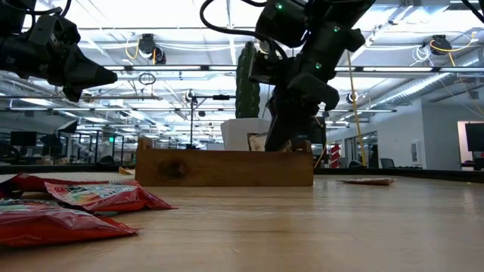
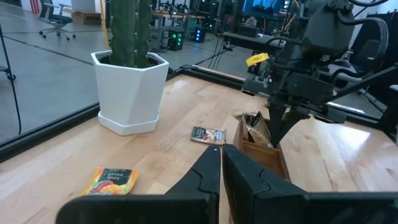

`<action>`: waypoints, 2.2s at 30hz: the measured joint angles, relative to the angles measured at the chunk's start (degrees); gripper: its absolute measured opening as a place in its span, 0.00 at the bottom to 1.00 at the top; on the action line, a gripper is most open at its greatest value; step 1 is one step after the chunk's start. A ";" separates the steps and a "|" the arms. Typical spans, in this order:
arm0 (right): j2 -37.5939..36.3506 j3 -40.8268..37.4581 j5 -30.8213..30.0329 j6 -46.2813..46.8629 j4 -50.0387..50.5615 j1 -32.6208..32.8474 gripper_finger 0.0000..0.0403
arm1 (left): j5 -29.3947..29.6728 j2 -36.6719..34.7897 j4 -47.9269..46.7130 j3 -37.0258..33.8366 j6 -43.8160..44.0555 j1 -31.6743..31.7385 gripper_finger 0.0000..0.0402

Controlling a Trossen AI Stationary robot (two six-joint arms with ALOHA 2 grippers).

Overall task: Pick & Place Tea
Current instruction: Put the brown tea bag into the right section of the wooden organizer

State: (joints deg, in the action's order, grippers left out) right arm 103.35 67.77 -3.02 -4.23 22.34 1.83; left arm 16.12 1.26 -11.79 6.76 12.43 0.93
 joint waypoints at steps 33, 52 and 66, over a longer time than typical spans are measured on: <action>-0.31 -0.31 -7.30 2.29 4.49 -0.66 0.00 | 0.00 -0.02 0.04 0.02 0.00 0.00 0.05; 4.85 -0.15 -18.10 5.13 4.06 0.81 0.00 | 0.00 -0.02 0.02 0.02 0.00 0.00 0.05; 3.26 -0.44 -23.65 5.08 1.97 4.78 0.00 | -0.02 0.00 0.00 0.02 0.00 0.00 0.05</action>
State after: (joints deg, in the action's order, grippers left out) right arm 106.61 67.33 -26.68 0.85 24.31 6.61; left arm 16.10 1.26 -11.79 6.79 12.43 0.93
